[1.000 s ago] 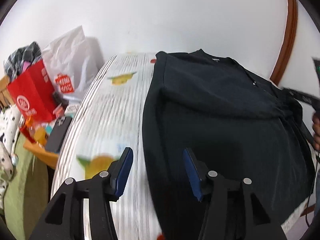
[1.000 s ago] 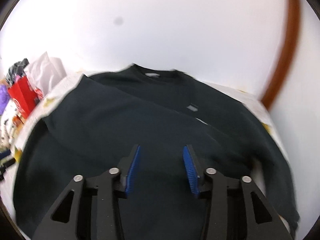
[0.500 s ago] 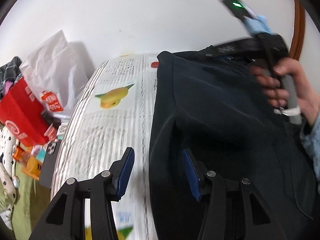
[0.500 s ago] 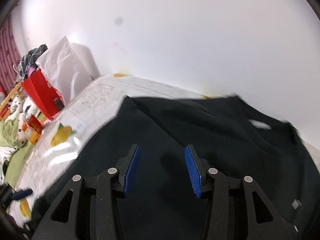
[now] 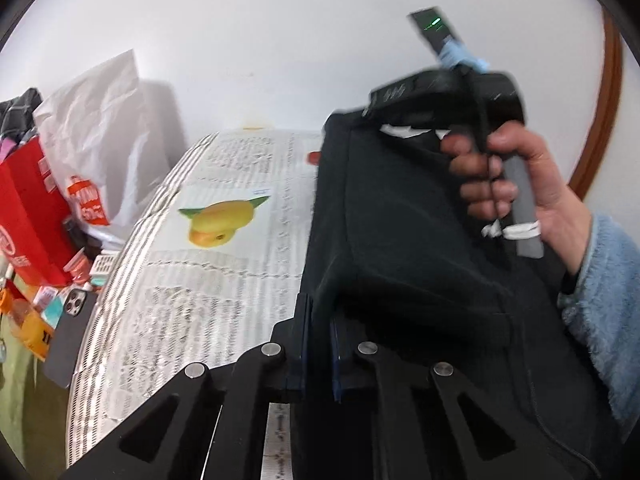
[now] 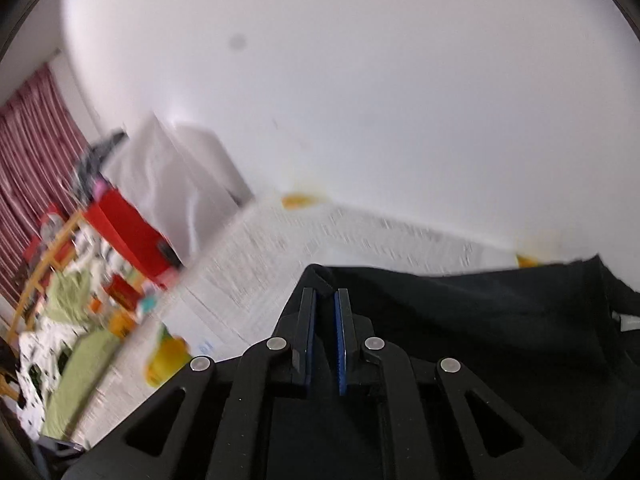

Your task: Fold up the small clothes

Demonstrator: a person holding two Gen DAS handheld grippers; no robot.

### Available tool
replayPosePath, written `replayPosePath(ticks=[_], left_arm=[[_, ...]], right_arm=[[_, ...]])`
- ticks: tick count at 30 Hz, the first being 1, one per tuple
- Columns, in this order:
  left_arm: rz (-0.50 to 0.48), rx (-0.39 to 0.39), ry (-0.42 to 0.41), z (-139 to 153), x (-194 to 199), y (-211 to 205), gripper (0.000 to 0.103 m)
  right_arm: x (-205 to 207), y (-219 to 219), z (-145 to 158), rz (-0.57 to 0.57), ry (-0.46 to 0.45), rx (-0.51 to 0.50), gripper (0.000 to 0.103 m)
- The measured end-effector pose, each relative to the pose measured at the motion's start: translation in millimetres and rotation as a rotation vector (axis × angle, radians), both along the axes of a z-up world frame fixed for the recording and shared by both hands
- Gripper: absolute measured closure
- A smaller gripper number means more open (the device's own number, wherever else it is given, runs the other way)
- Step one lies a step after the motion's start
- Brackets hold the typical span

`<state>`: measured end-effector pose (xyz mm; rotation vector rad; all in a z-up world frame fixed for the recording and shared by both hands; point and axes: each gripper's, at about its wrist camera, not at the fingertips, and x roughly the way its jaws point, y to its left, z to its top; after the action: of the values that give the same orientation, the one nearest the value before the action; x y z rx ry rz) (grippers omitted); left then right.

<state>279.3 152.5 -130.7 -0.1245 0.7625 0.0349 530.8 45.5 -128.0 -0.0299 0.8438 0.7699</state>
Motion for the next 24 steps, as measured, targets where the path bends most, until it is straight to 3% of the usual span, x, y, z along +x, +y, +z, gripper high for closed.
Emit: replayPosePath(ticks=[2,8,12,14,18,24], left_arm=[[0.026,-0.016,0.01,-2,0,7,0.095],[0.049,-0.041,0.065,-10,6,17,0.093],[0.047,-0.045,0.077,-12,7,18,0.092],[0.045,-0.042,0.073,-11,6,18,0.092],[0.041,-0.012,0.059,-6,3,12,0.084],[0.039,0.021,0.008,9,-6,4,0.07]], right_arm=[[1,10,2,0.004,-0.009,0.014,0.095],[9,48,-41,-0.014,0.01,-0.164,0.093],[2,38,-30,-0.036,0.004,-0.161,0.087],[-6,22,-17,-0.049,0.018,-0.142,0.081],[-49,-33,14,-0.101,-0.037,-0.146,0.058],[-132,-172,32,-0.299,-0.092,-0.211,0.047]])
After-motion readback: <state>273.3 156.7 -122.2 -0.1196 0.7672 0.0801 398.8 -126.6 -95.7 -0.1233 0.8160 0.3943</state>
